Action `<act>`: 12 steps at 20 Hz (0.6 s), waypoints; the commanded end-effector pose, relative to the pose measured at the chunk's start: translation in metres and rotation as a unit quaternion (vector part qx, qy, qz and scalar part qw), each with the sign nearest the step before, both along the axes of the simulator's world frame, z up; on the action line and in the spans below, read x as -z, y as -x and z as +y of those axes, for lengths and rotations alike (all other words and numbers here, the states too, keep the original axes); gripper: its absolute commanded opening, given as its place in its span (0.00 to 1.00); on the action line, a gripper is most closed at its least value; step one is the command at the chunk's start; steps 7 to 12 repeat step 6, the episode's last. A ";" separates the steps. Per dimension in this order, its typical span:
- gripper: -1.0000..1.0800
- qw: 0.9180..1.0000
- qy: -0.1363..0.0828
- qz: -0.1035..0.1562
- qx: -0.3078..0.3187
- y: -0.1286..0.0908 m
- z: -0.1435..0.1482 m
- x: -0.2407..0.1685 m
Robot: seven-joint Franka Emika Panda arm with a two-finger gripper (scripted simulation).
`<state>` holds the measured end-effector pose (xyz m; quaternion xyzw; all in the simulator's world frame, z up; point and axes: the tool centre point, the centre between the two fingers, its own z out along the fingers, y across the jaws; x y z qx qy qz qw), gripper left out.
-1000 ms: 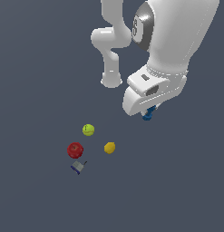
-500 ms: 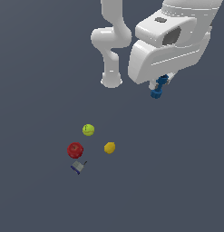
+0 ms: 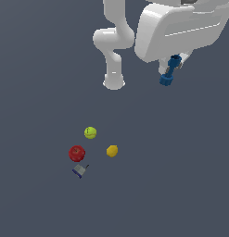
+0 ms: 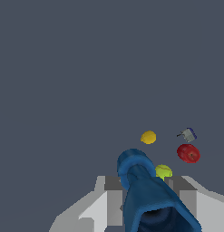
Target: Pick up a designated object from a clutter of objects.
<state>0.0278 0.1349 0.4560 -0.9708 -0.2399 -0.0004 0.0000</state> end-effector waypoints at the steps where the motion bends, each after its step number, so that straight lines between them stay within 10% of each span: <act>1: 0.00 1.000 0.000 0.000 0.000 0.000 0.000 -0.005; 12: 0.00 1.000 0.000 0.000 0.000 -0.001 0.000 -0.005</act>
